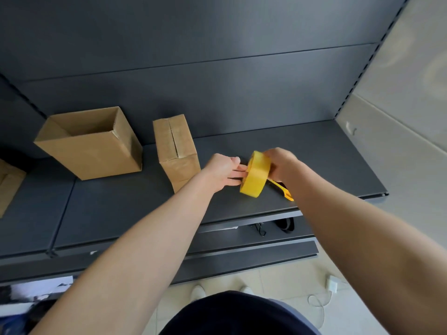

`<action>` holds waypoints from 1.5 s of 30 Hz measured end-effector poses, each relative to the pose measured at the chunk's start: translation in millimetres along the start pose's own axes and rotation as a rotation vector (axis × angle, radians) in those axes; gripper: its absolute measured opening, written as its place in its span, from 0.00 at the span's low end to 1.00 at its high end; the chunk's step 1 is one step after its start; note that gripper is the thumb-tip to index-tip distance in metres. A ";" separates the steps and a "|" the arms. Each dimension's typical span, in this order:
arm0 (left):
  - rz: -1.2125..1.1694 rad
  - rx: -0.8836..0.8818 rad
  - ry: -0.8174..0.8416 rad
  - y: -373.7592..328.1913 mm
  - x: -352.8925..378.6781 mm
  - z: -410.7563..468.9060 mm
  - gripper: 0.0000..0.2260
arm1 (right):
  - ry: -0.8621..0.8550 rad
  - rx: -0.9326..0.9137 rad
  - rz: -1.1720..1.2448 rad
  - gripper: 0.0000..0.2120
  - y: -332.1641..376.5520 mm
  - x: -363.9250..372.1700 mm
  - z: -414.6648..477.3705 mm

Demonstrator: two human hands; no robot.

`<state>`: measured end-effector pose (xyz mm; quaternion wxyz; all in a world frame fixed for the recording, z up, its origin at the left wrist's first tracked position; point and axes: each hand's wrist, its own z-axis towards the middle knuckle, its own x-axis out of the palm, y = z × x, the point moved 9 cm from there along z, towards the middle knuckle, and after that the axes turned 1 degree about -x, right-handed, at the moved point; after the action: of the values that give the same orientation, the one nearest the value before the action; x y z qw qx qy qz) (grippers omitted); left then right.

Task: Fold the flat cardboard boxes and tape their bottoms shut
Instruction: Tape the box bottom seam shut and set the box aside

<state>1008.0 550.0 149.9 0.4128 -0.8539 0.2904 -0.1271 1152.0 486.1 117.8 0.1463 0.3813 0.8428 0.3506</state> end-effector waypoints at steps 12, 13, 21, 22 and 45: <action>0.462 0.498 -0.037 -44.8 23.1 3.5 0.16 | -0.042 -0.107 -0.144 0.07 23.9 1.9 -20.5; 0.478 0.528 -0.071 -47.9 20.9 3.9 0.12 | -0.041 -0.110 -0.137 0.05 25.1 2.1 -21.4; 0.411 0.525 -0.095 -42.7 18.9 8.0 0.02 | -0.090 -0.129 -0.100 0.07 25.7 1.2 -20.5; 0.380 0.499 -0.070 -38.4 18.8 10.3 0.04 | -0.104 -0.132 -0.098 0.07 25.9 1.2 -21.1; 0.314 0.518 -0.495 -69.8 -67.4 -18.8 0.06 | -0.227 -0.410 -1.181 0.22 19.5 47.3 -19.6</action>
<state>972.8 612.8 217.5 0.6869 -0.6712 0.2674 0.0786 1120.9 521.0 146.4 0.4736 -0.1487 0.8060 0.3223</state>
